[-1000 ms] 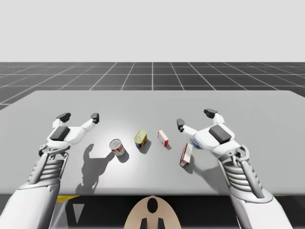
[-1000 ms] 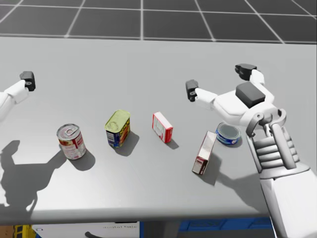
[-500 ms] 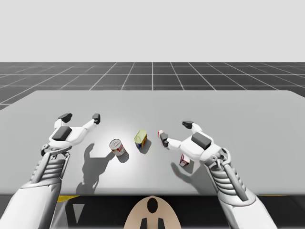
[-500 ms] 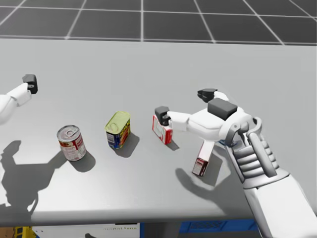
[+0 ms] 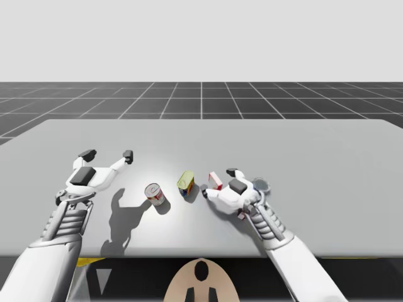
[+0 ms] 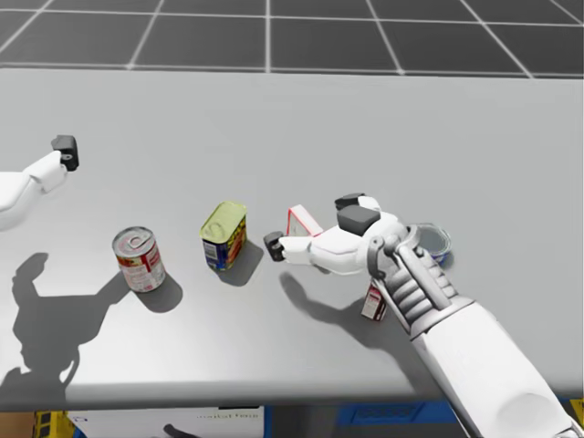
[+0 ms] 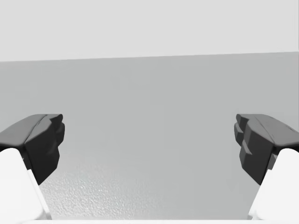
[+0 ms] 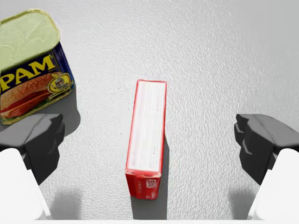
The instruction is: Pick up the gelatin box and lift it.
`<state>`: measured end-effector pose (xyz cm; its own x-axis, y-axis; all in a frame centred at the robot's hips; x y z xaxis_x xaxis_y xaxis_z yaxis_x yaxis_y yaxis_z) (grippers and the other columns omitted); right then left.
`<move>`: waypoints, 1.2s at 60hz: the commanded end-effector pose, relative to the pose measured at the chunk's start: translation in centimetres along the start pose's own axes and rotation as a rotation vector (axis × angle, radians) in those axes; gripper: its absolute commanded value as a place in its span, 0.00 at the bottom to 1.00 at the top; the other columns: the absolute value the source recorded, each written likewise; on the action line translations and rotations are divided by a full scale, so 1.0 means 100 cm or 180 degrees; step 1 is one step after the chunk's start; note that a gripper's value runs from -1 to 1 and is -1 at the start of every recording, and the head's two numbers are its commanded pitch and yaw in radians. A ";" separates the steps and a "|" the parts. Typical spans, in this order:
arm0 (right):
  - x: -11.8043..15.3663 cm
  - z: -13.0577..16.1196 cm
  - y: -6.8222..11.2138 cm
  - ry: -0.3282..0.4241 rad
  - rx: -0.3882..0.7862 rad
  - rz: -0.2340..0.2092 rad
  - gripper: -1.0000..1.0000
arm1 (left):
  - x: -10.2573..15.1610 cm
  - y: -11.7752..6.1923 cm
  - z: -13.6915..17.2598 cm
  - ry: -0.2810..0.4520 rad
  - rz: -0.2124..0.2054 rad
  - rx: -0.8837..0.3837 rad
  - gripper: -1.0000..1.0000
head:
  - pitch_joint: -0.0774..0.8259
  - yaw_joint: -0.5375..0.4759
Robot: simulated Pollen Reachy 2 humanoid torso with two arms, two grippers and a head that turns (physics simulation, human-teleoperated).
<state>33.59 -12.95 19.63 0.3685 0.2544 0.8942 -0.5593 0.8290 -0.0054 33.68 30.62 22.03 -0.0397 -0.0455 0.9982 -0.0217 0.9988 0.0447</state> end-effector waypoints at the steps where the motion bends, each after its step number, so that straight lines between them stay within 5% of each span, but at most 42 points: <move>1: 0.001 -0.022 0.015 0.0095 0.0044 -0.0031 0.00 | 0.000 0.000 0.000 0.0004 0.0003 0.0002 0.00 | 0.78 0.48; 16: -0.005 -0.032 0.011 0.0274 0.0073 0.0031 0.00 | 0.000 0.001 0.000 0.0005 0.0011 0.0007 0.00 | 0.79 0.48; 19: -0.008 -0.031 0.011 0.0247 0.0031 0.0147 0.06 | 0.000 0.001 0.000 0.0005 0.0011 0.0007 0.00 | 0.79 0.48; 21: -0.009 -0.031 0.012 0.0216 -0.0064 0.0168 0.38 | 0.000 0.001 0.000 0.0005 0.0012 0.0008 0.00 | 0.79 0.48; 22: -0.009 -0.030 0.012 0.0257 -0.0027 0.0129 0.95 | 0.000 0.001 0.000 0.0005 0.0013 0.0009 0.00 | 0.78 0.48; 23: -0.008 -0.029 0.012 0.0265 -0.0009 0.0118 1.00 | 0.000 0.001 0.000 0.0005 0.0014 0.0010 0.00 | 0.78 0.48; 38: -0.007 -0.025 0.012 0.0294 0.0020 0.0132 1.00 | 0.000 0.001 -0.001 0.0005 0.0018 0.0012 0.00 | 0.75 0.48; 59: -0.008 -0.023 0.011 0.0253 0.0067 0.0136 1.00 | 0.000 0.001 -0.001 0.0007 0.0008 0.0018 0.00 | 0.48 0.50; 72: 0.004 -0.013 0.007 0.0088 0.0047 0.0138 1.00 | -0.002 0.001 -0.002 0.0009 -0.0024 0.0023 0.00 | 0.44 0.49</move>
<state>34.48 -12.36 18.08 0.3926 0.3421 0.8537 -0.5781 0.8137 -0.0603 33.81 30.71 21.93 -0.0376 -0.0478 0.9982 -0.0281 0.9985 0.0468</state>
